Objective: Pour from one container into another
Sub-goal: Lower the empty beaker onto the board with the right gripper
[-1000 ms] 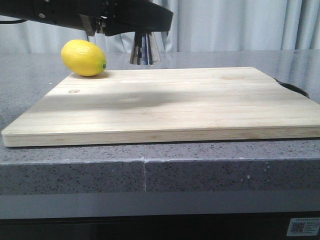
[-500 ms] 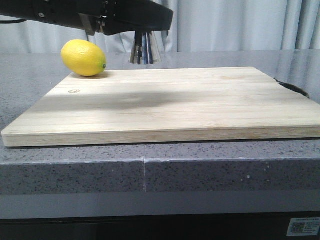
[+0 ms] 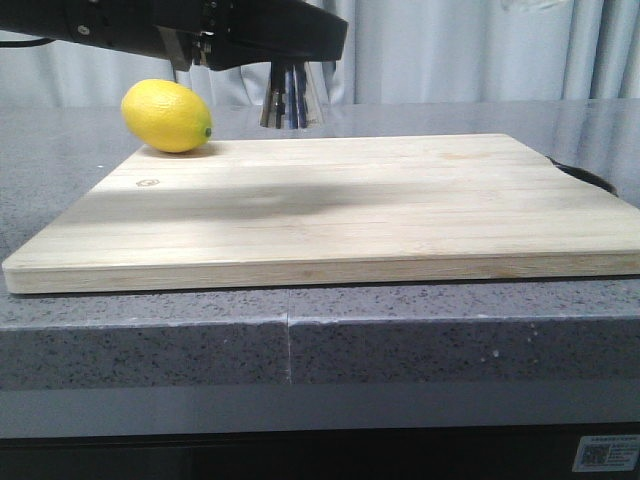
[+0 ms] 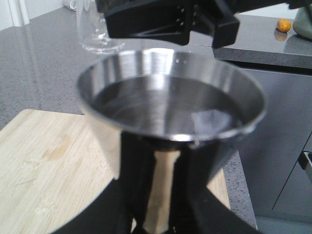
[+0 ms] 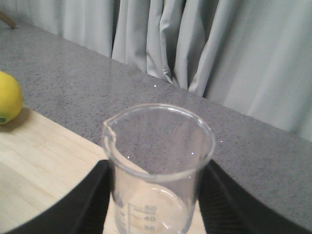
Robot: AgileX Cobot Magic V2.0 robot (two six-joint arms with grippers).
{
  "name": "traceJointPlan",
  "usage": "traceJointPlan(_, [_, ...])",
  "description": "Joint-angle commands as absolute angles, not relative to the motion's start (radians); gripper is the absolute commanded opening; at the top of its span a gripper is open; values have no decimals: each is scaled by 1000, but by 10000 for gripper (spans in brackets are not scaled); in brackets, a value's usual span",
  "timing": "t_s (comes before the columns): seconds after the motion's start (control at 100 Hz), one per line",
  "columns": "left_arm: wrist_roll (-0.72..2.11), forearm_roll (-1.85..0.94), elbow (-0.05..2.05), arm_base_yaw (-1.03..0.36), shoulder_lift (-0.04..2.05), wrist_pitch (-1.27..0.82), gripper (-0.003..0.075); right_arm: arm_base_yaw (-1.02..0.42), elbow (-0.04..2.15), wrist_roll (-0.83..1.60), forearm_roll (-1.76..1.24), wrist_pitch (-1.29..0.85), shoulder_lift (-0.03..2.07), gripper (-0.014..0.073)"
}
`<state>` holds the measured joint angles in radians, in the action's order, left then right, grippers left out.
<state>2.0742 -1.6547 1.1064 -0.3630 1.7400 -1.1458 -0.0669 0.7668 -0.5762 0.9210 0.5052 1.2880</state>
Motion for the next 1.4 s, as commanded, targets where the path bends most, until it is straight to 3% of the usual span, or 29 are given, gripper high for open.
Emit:
traceJointPlan(0.0, [2069, -1731, 1135, -371, 1699, -1205, -19, -48, 786, -577, 893, 638, 1300, 205])
traceJointPlan(0.7, [2069, -1731, 1135, -371, 1699, -1205, -19, -41, 790, -445, 790, 832, 1553, 205])
traceJointPlan(1.39, [2069, -1731, 1135, -371, 1699, -1205, -19, -41, 799, -401, 741, 874, 1646, 205])
